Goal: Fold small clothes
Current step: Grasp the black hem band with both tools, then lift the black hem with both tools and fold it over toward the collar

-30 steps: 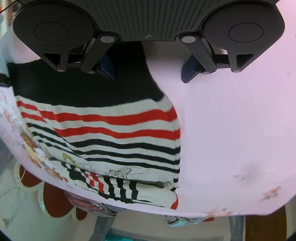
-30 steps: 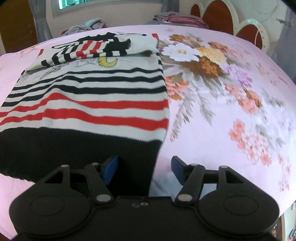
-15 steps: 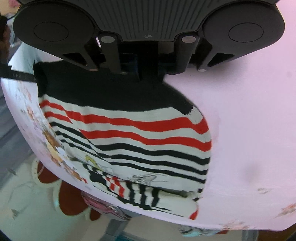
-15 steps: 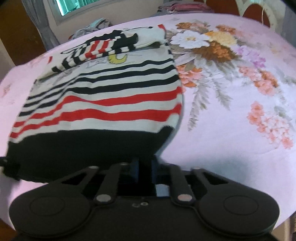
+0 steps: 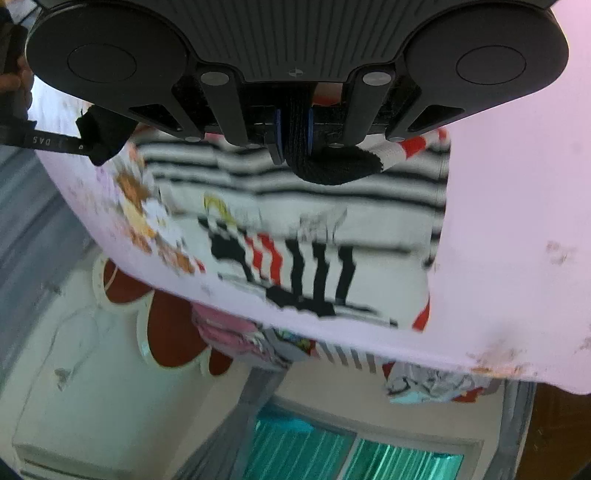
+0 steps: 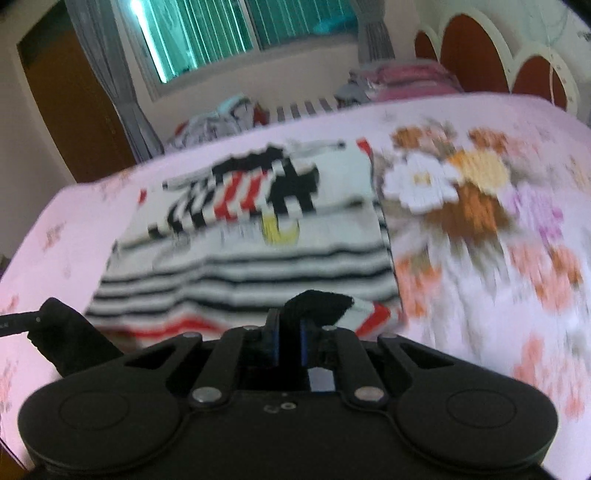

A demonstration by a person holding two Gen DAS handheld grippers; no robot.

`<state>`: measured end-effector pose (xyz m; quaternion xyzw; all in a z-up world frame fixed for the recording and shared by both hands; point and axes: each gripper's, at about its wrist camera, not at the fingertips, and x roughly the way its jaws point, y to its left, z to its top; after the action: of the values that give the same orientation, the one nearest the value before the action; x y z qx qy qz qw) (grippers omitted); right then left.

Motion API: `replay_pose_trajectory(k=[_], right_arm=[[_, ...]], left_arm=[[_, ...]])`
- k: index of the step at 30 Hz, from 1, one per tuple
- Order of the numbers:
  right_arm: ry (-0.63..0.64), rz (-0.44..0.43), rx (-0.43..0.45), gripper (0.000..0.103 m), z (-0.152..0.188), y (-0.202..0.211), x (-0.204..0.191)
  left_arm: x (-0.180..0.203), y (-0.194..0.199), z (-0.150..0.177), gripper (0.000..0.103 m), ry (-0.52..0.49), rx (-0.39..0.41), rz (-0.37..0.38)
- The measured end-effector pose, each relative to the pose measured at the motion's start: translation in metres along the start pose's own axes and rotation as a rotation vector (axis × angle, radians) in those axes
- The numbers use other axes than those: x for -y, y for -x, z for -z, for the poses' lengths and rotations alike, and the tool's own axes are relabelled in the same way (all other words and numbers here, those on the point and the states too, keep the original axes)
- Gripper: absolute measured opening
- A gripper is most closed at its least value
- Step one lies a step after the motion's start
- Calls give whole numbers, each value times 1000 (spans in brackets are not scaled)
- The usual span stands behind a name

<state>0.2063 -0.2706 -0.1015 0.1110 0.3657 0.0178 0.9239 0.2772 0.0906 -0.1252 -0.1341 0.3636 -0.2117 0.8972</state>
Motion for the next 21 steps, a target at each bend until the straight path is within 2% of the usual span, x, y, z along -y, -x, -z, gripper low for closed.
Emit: replay_pose_trajectory(k=[6,12,17,21], right_arm=[[7,-22,57,10,-59,-38,6],[-46,-33,58,10,-117,-95,25],[-118,-44,13,10,-149,-149,46],[-173,-52,-42,10,-163,-193,57]], left_arm=[[1,-39,-52,12,2,60,-11],[-6,-90,-106,12,31,104,-46],[-16,-148,-139,12,54,73,-112],[-25,-188,-151,12,64,34,-175]])
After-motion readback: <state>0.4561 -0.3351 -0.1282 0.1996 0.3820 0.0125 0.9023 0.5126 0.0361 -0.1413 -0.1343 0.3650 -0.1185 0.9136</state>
